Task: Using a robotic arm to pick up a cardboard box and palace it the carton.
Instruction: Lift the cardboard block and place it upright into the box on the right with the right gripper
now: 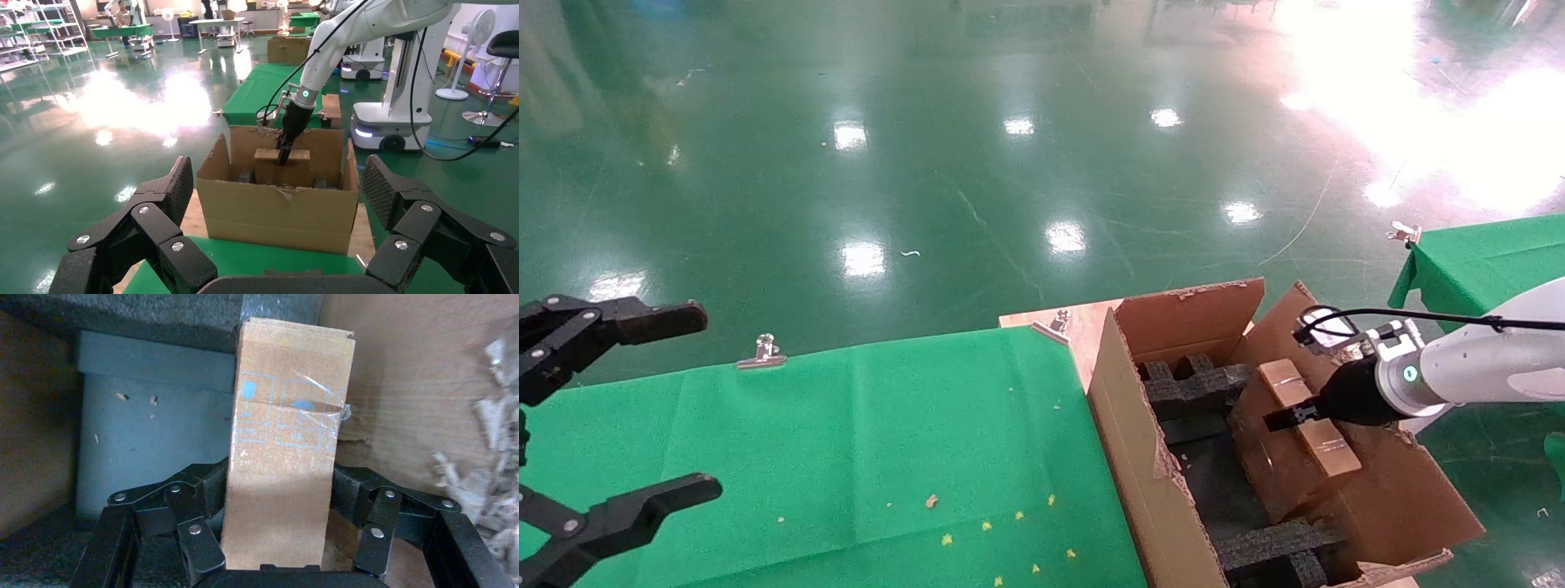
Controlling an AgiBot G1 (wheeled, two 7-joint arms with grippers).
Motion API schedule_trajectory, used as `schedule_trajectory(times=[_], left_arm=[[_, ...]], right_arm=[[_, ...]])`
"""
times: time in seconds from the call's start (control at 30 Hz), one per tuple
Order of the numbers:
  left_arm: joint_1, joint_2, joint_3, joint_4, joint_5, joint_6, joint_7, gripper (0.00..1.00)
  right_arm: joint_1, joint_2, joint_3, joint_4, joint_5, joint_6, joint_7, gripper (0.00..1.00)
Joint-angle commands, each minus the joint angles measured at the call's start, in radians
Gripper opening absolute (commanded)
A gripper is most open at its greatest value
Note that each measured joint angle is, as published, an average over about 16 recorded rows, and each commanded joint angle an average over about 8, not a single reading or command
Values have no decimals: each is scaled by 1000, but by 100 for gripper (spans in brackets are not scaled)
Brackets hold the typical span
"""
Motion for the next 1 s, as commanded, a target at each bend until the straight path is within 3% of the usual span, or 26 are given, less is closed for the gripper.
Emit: schedule_trajectory(times=[0.03,0.13,0.17,0.4,0.43,1.0], left_arm=[[0,0,0,0,0,0,0,100],[0,0,0,0,0,0,0,100],[0,0,0,0,0,0,0,100],[0,0,0,0,0,0,0,100],[0,0,0,0,0,0,0,100],[0,0,0,0,0,0,0,100]], right_arm=[[-12,-12,5,-24,10,-7,-21,0],[-25,-25,10,-51,21,-17,-44,1],[-28,-28,11,-56,24,-19,-48,6],[-46,-44,20,-90,40,-33,-70,92],[-47,-46,20,-93,41,-35,-72,99],[-40,-38,17,-79,34,-32,-65,100]])
